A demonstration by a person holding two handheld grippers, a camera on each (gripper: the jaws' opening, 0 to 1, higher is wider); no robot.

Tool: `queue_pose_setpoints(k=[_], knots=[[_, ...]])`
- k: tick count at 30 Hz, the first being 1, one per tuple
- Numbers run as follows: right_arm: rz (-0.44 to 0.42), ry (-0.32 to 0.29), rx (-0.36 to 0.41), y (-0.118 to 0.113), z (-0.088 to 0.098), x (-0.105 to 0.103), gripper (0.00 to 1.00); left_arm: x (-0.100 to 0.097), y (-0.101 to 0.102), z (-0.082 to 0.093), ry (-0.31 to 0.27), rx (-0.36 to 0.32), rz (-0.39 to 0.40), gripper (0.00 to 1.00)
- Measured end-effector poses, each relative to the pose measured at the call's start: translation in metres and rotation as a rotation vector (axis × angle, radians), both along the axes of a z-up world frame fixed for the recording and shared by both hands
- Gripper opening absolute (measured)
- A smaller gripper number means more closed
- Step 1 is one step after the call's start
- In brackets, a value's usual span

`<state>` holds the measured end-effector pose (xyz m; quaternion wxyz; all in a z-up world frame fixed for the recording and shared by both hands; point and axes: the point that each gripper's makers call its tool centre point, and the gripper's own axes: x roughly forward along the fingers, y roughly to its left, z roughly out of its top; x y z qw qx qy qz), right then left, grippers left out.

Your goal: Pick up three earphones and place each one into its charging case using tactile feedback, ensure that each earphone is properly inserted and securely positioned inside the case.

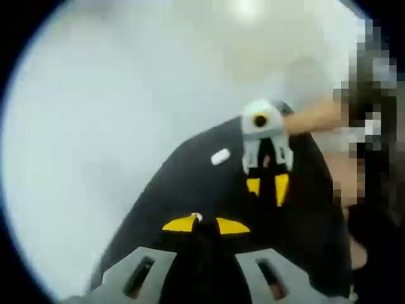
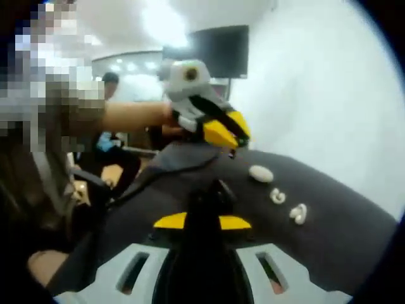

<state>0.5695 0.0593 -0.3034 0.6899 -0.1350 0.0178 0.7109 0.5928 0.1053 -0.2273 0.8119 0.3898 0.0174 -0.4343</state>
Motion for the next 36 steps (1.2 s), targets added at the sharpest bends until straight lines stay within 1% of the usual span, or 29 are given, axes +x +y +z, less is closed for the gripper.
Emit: queue_pose_setpoints(k=[1,2,3,4,5,6,7,9,10,11,13,15,16,17,18,19,21,22,23,25,27,28,30,31,34,35,36], knots=[[0.000,-0.001,0.000,0.000,0.000,0.000,0.18,-0.007,-0.006,0.000,-0.024,0.016,-0.040,0.08],[0.000,-0.003,0.000,0.000,0.000,0.000,0.18,-0.012,-0.009,0.000,-0.050,0.039,-0.059,0.08],[-0.001,-0.002,0.000,0.000,0.000,0.000,0.18,-0.015,-0.013,-0.001,-0.062,0.051,-0.068,0.07],[-0.001,-0.001,0.000,-0.001,-0.001,0.001,0.18,-0.017,-0.015,-0.002,-0.075,0.069,-0.074,0.03],[0.000,-0.001,0.001,-0.001,-0.001,0.001,0.18,-0.018,-0.017,-0.002,-0.115,0.095,-0.070,0.00],[0.000,0.000,0.001,-0.001,-0.001,0.001,0.18,-0.019,-0.021,-0.003,-0.150,0.123,-0.072,0.00],[0.000,0.000,0.001,-0.001,-0.001,0.002,0.18,-0.023,-0.027,-0.008,-0.155,0.156,-0.098,0.00],[0.000,0.000,0.001,-0.001,-0.001,0.002,0.18,-0.025,-0.035,-0.013,-0.114,0.130,-0.108,0.00],[0.000,0.000,0.001,-0.001,-0.001,0.002,0.18,-0.022,-0.037,-0.017,-0.115,0.136,-0.095,0.00],[-0.001,0.000,0.000,-0.002,-0.002,0.002,0.18,-0.016,-0.032,-0.022,-0.121,0.155,-0.054,0.00],[-0.001,-0.003,0.000,-0.002,-0.002,0.002,0.18,0.006,-0.013,-0.029,-0.130,0.170,0.087,0.00],[-0.001,-0.006,0.000,-0.002,-0.002,0.002,0.18,0.012,-0.001,-0.033,-0.084,0.118,0.115,0.00],[0.000,-0.007,-0.001,-0.002,-0.002,0.002,0.18,0.017,0.008,-0.031,-0.056,0.061,0.151,0.00],[0.000,-0.006,-0.001,-0.002,-0.002,0.002,0.18,0.022,0.019,-0.023,-0.036,-0.017,0.183,0.00],[0.001,-0.005,-0.001,-0.001,-0.002,0.002,0.18,0.024,0.026,-0.018,-0.032,-0.048,0.202,0.00],[0.003,-0.004,-0.001,-0.001,-0.002,0.002,0.18,0.031,0.041,-0.008,-0.033,-0.105,0.260,0.00],[0.004,-0.001,-0.001,-0.001,-0.002,0.001,0.18,0.038,0.059,0.003,-0.022,-0.157,0.316,0.00],[0.004,-0.001,-0.001,-0.001,-0.002,0.001,0.18,0.041,0.067,0.008,-0.029,-0.175,0.332,0.00],[0.004,0.000,-0.001,-0.001,-0.002,0.001,0.18,0.043,0.072,0.012,-0.027,-0.187,0.339,0.00],[0.004,-0.002,-0.001,-0.001,-0.002,0.000,0.18,0.046,0.079,0.017,-0.003,-0.244,0.361,0.00],[0.004,0.001,-0.001,-0.001,-0.002,0.000,0.18,0.049,0.083,0.015,0.013,-0.254,0.374,0.00],[0.003,0.001,-0.001,-0.001,-0.002,0.000,0.18,0.050,0.085,0.011,0.027,-0.252,0.390,0.00],[0.003,0.002,-0.001,-0.001,-0.002,0.000,0.18,0.052,0.089,-0.005,0.090,-0.229,0.436,0.00],[0.003,0.000,-0.002,-0.001,-0.002,0.000,0.18,0.051,0.087,-0.012,0.115,-0.221,0.439,0.00],[0.003,0.001,-0.001,-0.001,-0.002,0.000,0.18,0.052,0.080,-0.026,0.130,-0.188,0.411,0.00],[0.003,0.001,-0.001,-0.001,-0.002,0.000,0.18,0.051,0.077,-0.034,0.162,-0.168,0.390,0.00],[0.004,0.000,-0.001,-0.001,-0.002,0.000,0.18,0.051,0.075,-0.042,0.199,-0.155,0.389,0.02]])
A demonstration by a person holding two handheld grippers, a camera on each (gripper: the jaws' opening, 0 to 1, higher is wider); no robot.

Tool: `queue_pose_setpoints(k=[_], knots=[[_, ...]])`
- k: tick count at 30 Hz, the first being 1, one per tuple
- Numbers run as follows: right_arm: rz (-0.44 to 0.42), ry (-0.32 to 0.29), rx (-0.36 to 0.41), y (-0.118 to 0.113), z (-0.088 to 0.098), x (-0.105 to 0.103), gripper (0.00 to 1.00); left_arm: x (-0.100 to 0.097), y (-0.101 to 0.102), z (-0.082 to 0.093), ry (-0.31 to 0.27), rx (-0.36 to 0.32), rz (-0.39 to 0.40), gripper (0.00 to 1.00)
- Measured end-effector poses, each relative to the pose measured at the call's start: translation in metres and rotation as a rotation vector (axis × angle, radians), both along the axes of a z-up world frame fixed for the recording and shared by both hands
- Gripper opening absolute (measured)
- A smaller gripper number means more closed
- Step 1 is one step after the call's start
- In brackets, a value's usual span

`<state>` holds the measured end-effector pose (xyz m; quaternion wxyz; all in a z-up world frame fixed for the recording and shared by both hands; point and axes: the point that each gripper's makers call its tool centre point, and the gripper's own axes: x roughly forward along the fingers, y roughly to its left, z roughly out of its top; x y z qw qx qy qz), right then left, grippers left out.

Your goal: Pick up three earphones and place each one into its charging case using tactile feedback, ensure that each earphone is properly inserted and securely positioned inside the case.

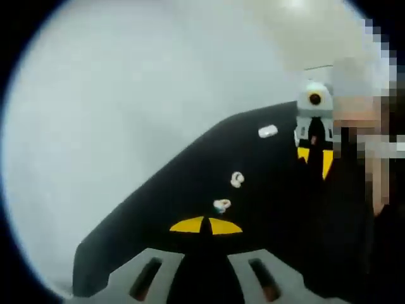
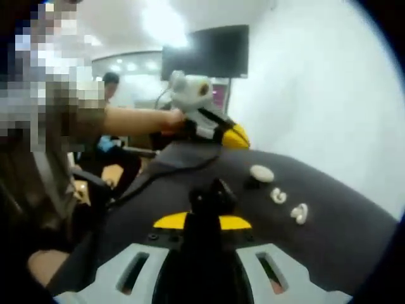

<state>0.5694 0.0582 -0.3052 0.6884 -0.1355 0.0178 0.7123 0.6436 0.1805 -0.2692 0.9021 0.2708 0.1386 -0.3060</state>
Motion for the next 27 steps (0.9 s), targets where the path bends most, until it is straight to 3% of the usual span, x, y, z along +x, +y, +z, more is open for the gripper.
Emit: queue_pose_setpoints(k=[2,9,22,27], knots=[[0.001,0.000,0.000,0.000,0.000,0.000,0.18,0.003,-0.001,-0.012,0.055,-0.006,0.017,0.10],[0.002,-0.005,0.000,0.000,0.000,0.000,0.18,0.008,-0.006,-0.027,0.112,-0.051,0.083,0.10],[0.004,-0.009,-0.001,0.001,0.000,-0.001,0.18,0.010,-0.002,-0.049,0.084,-0.091,0.201,0.13],[0.005,-0.009,-0.001,0.001,0.000,-0.001,0.18,0.014,0.002,-0.049,0.070,-0.171,0.257,0.16]])
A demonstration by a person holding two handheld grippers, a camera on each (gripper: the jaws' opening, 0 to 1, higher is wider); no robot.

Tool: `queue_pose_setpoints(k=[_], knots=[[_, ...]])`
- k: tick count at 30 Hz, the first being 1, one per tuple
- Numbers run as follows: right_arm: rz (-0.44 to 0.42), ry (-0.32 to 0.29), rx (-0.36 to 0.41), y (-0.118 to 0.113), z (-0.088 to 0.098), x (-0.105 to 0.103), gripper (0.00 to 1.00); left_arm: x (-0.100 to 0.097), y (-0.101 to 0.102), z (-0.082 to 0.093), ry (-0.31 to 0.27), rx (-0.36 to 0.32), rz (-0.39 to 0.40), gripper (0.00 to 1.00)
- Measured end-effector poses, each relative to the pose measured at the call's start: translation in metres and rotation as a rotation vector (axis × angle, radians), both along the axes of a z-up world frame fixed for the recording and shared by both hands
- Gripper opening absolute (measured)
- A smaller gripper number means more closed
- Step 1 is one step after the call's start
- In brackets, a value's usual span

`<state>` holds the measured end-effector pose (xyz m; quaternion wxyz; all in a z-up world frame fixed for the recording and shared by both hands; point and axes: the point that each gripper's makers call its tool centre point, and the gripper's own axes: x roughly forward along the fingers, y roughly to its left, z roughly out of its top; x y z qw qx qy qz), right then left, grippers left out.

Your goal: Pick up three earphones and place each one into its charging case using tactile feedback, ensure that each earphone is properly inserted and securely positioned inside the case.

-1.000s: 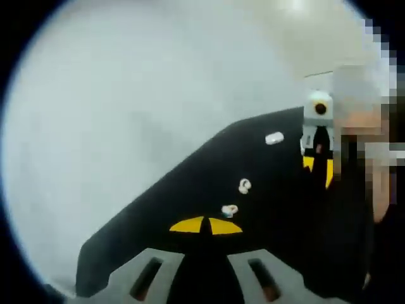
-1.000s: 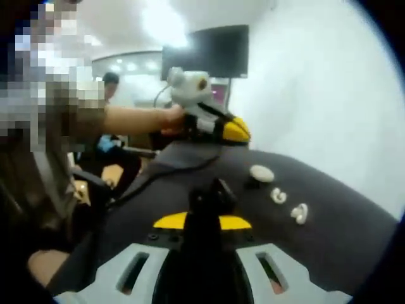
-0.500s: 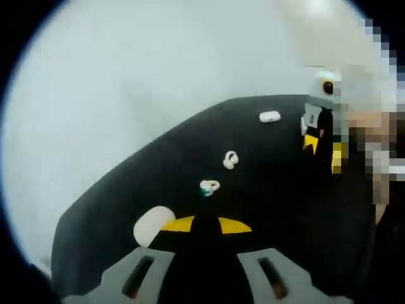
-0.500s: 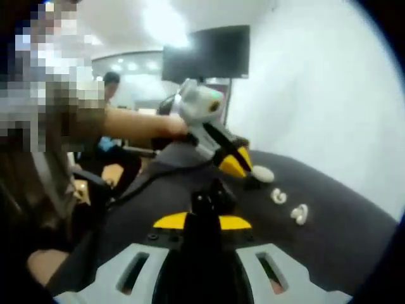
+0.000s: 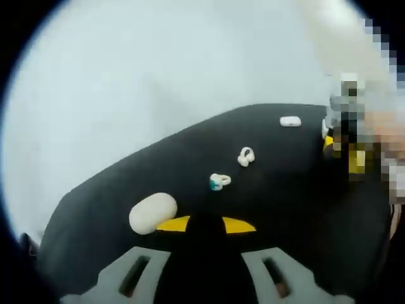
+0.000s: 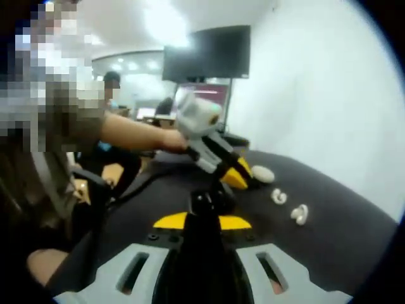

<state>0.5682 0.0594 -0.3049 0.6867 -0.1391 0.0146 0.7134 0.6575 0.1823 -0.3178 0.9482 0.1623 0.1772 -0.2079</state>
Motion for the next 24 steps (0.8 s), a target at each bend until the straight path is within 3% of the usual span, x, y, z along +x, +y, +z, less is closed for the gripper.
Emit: queue_pose_setpoints(k=[7,24], knots=[[0.001,0.001,0.001,0.000,0.000,0.000,0.18,0.001,0.001,-0.002,0.019,-0.072,0.043,0.15],[0.005,-0.004,0.001,-0.001,0.000,0.000,0.18,0.010,0.000,-0.006,0.064,-0.247,0.065,0.10]])
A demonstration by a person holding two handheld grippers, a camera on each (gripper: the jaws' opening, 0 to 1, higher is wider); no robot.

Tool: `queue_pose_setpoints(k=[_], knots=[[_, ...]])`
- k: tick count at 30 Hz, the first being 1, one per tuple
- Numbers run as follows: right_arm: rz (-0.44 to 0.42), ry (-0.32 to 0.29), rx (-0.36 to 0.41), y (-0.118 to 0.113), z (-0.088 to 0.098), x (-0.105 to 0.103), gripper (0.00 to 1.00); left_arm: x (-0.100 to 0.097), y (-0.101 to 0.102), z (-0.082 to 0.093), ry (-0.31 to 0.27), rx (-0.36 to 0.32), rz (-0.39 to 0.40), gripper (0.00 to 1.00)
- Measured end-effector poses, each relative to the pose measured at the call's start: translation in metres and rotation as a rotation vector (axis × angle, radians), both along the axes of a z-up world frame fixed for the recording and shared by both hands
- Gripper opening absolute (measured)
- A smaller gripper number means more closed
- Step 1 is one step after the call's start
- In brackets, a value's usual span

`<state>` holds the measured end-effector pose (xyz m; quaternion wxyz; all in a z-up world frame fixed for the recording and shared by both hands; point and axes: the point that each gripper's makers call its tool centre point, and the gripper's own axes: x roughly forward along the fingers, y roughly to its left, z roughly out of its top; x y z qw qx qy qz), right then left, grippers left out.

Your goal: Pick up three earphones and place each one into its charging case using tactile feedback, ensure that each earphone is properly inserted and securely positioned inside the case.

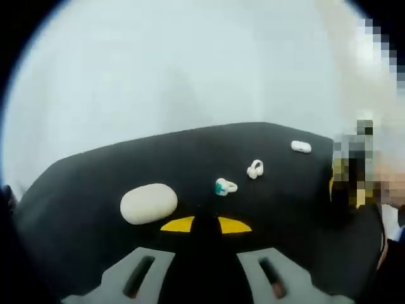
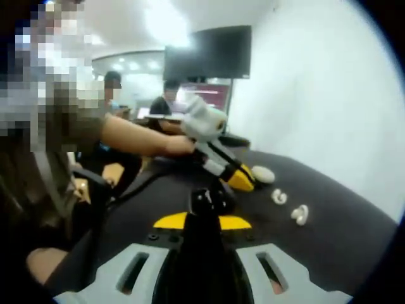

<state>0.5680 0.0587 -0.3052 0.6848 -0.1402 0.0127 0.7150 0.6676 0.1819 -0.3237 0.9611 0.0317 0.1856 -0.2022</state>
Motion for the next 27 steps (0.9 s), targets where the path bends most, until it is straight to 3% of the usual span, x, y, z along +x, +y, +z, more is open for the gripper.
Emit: queue_pose_setpoints(k=[3,6,11,18,23,27], knots=[[0.001,0.000,0.000,0.000,0.000,0.000,0.18,-0.001,0.000,0.001,0.014,-0.016,-0.006,0.10],[0.001,-0.001,0.000,0.000,0.000,0.000,0.18,-0.003,0.000,0.002,0.019,0.010,-0.039,0.10],[0.003,-0.001,0.000,0.000,0.000,0.000,0.18,-0.012,0.003,0.021,-0.007,0.039,-0.085,0.10],[0.002,0.003,0.000,0.000,0.000,0.000,0.18,-0.038,-0.009,0.045,-0.027,0.197,-0.257,0.10],[0.001,0.004,0.000,0.000,-0.001,0.001,0.18,-0.056,-0.019,0.051,0.009,0.342,-0.375,0.10],[0.000,0.007,0.000,0.000,-0.001,0.001,0.18,-0.067,-0.035,0.063,0.004,0.350,-0.445,0.10]])
